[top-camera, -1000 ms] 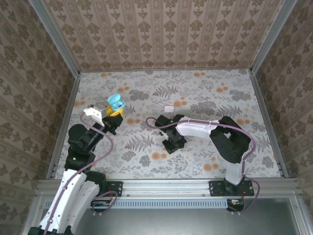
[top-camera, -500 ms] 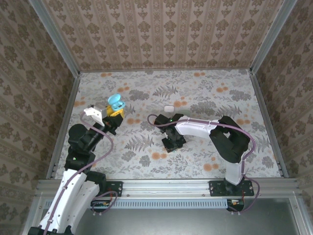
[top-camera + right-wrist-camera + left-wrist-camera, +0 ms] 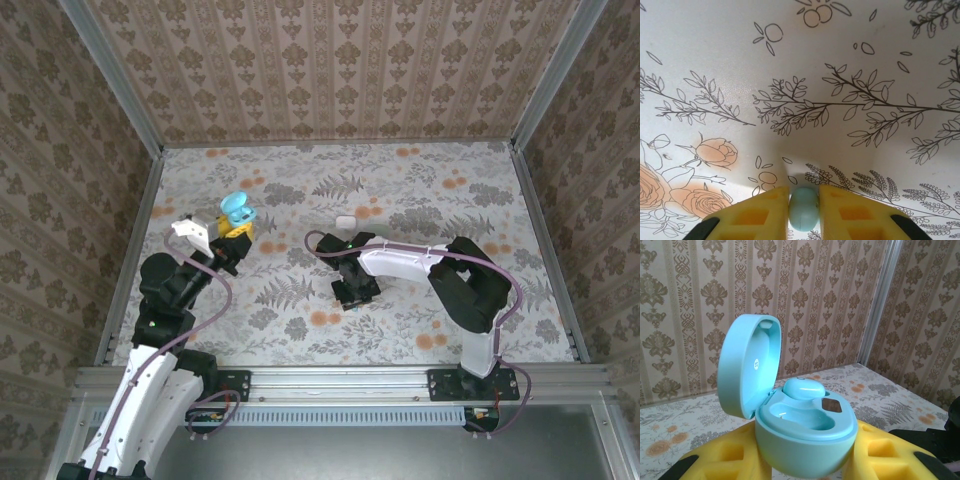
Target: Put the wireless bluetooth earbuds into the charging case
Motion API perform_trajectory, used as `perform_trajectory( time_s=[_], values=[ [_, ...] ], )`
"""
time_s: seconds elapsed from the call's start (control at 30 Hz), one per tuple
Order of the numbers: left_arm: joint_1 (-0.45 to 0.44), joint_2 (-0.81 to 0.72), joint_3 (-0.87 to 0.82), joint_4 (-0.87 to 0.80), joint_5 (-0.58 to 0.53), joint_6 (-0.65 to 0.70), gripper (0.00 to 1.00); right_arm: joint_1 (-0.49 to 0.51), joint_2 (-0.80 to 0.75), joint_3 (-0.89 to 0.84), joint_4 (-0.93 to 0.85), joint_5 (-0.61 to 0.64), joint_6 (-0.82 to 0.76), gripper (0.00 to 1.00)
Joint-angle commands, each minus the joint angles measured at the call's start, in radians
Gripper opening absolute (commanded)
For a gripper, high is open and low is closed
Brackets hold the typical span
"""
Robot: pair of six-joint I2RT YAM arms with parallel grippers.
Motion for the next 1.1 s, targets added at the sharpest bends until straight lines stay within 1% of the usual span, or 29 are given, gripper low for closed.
perform_trajectory(
  time_s=[0.0,0.17,0.33,0.43,0.53,0.57,0.63,0.73,0.9,0.97,1.07],
  values=[
    [0.001,0.001,-0.007,0.015,0.025,-0.013,0.28,0.002,-0.016,0.011,-0.028,0.03,0.012,0.22],
    [-0.001,0.02,-0.007,0.016,0.055,-0.016,0.29,-0.005,-0.116,0.004,0.001,0.002,0.014,0.22],
    [-0.031,0.077,-0.01,0.034,0.108,-0.008,0.29,-0.051,-0.286,-0.032,0.075,-0.103,0.041,0.22],
    [-0.086,0.127,-0.012,0.051,0.118,0.031,0.29,-0.095,-0.406,-0.039,0.11,-0.166,0.064,0.22],
    [-0.161,0.185,-0.013,0.076,0.108,0.094,0.29,-0.147,-0.531,-0.031,0.141,-0.241,0.081,0.21],
    [-0.207,0.207,-0.008,0.084,0.106,0.114,0.29,-0.164,-0.563,-0.024,0.151,-0.268,0.09,0.21],
    [-0.256,0.251,-0.004,0.109,0.109,0.143,0.29,-0.189,-0.604,-0.006,0.173,-0.321,0.102,0.22],
    [-0.315,0.322,0.004,0.17,0.118,0.166,0.28,-0.201,-0.63,0.035,0.231,-0.391,0.137,0.22],
    [-0.38,0.422,0.042,0.219,0.136,0.184,0.28,-0.2,-0.63,0.029,0.472,-0.505,0.269,0.22],
    [-0.401,0.455,0.052,0.262,0.136,0.181,0.28,-0.198,-0.62,0.022,0.542,-0.525,0.307,0.22],
    [-0.422,0.497,0.064,0.304,0.128,0.17,0.28,-0.191,-0.608,0.016,0.577,-0.52,0.326,0.22]
  ],
)
